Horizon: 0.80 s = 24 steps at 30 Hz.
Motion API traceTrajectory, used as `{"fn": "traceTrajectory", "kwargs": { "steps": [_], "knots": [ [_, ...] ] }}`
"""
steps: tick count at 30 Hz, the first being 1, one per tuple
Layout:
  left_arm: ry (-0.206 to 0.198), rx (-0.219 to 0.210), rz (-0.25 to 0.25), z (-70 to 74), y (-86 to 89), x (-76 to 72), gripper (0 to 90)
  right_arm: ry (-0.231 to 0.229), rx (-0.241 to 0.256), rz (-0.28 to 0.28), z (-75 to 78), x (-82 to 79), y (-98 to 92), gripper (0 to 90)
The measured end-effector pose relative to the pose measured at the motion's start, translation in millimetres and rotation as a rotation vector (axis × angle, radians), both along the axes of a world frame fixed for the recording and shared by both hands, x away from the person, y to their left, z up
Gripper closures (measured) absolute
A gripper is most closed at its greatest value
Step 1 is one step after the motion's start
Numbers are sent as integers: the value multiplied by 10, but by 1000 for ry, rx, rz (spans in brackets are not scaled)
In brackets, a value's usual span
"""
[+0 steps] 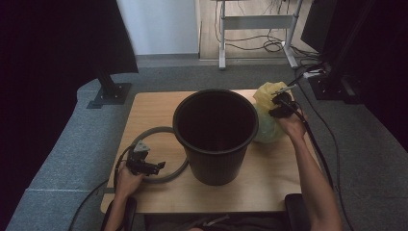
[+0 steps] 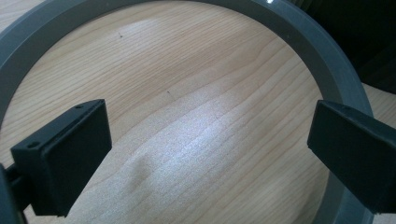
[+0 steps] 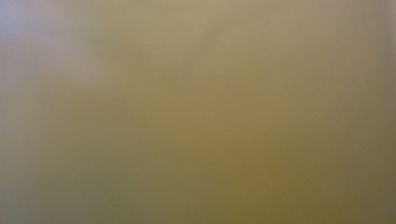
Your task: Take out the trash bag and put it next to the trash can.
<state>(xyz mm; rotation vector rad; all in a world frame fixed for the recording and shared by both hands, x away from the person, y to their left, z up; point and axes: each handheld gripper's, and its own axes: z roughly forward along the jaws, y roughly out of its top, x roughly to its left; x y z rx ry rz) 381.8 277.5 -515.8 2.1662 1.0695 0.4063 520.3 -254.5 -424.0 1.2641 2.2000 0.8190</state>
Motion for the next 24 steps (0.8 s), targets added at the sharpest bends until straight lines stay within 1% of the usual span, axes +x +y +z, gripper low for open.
{"fn": "traceTrajectory", "kwargs": {
  "steps": [2, 4, 6, 8, 11, 13, 15, 18, 19, 20, 22, 23, 24],
  "knots": [
    [0, -5, 1, 2, 8, 1, 0, -1, -15, -3, -74, 36, 48, 710],
    [2, -8, 0, 2, 15, 0, 0, 2, 1, -4, -145, 70, 78, 709],
    [3, -10, 1, -3, 14, 0, 0, 8, 0, -11, -223, 105, 102, 707],
    [8, -14, -9, -8, -1, -2, 0, 19, 12, -15, -304, 135, 116, 705],
    [17, -6, -26, -25, -45, 0, 0, 45, 12, -25, -418, 173, 135, 696],
    [22, 5, -36, -38, -73, 0, 0, 57, 25, -28, -473, 188, 142, 691],
    [26, 12, -38, -45, -91, 3, 0, 70, 15, -28, -515, 201, 152, 688],
    [26, 17, -43, -45, -96, -1, 0, 80, 22, -23, -526, 206, 157, 678],
    [25, 11, -44, -43, -93, -3, 0, 83, 33, -20, -514, 204, 151, 659],
    [24, 5, -43, -38, -89, -6, 0, 87, 54, -18, -499, 202, 141, 607],
    [21, -4, -42, -29, -78, -9, 0, 108, 109, -12, -476, 200, 119, 424],
    [19, -12, -43, -25, -72, -9, 0, 108, 124, -10, -460, 191, 114, 338],
    [20, -19, -44, -20, -66, -9, 0, 98, 124, -6, -437, 176, 116, 270]
  ]
}}
